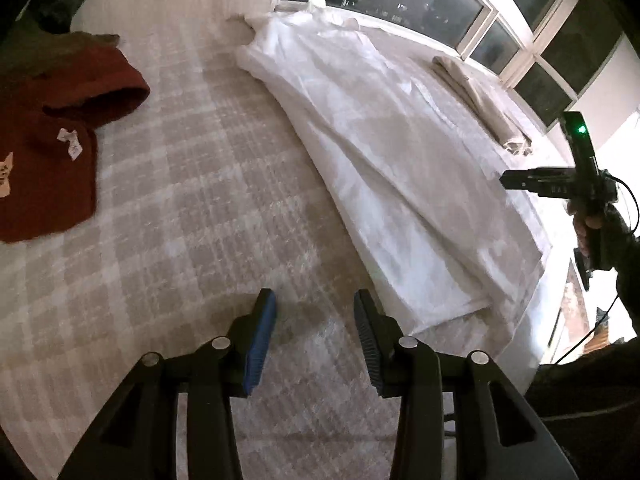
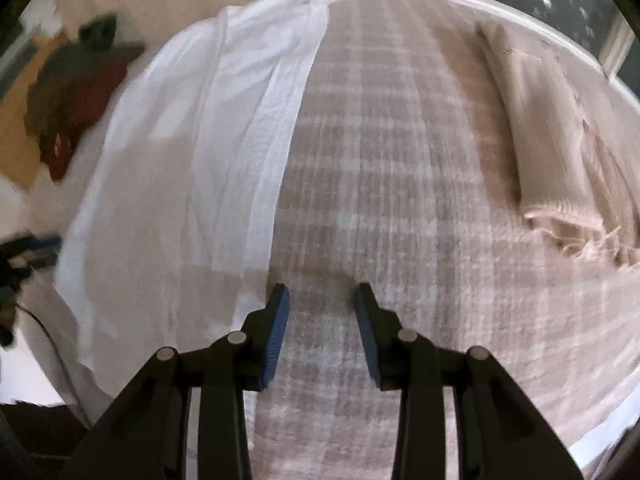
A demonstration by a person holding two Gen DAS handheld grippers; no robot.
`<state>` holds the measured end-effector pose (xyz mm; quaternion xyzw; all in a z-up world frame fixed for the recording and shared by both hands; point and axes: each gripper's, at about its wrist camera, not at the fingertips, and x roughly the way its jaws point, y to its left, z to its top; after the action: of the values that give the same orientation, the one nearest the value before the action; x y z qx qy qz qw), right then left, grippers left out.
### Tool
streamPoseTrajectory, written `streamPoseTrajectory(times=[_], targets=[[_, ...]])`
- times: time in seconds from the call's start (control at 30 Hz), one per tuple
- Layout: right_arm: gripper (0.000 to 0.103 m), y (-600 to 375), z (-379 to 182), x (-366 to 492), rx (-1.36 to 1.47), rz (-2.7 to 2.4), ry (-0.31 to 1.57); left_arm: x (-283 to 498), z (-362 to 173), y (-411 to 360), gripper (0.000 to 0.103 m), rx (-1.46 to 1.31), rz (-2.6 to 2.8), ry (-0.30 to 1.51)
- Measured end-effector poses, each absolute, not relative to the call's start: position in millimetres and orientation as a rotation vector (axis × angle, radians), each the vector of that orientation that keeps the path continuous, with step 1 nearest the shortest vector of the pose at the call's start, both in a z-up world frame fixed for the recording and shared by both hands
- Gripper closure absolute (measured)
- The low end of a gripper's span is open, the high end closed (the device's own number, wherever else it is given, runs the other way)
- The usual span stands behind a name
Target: Fold clothes
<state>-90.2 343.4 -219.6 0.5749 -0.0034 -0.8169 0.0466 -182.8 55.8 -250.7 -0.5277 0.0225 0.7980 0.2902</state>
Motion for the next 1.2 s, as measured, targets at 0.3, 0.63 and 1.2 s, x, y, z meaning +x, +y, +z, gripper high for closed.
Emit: streamPoseTrajectory(times=[0.3,0.63,1.2], targets=[[0.069,335.8,-219.3,-90.7,1.852,-2.469,0.067,-142.6,-195.2,4.7,0.066,-1.361,2.165,-0.096],[0.062,290.5,-195.5,-77.6,1.639,-2.359,-0.128,-169.2,-221.2,44.0,0.057,-1.520,1.990,-0.260],[0.093,303.5,-228.4,-75.8,1.723,-2.263,-0.261,-182.3,-225.2,88.1,0.096,-1.509,1.843,-0.174]])
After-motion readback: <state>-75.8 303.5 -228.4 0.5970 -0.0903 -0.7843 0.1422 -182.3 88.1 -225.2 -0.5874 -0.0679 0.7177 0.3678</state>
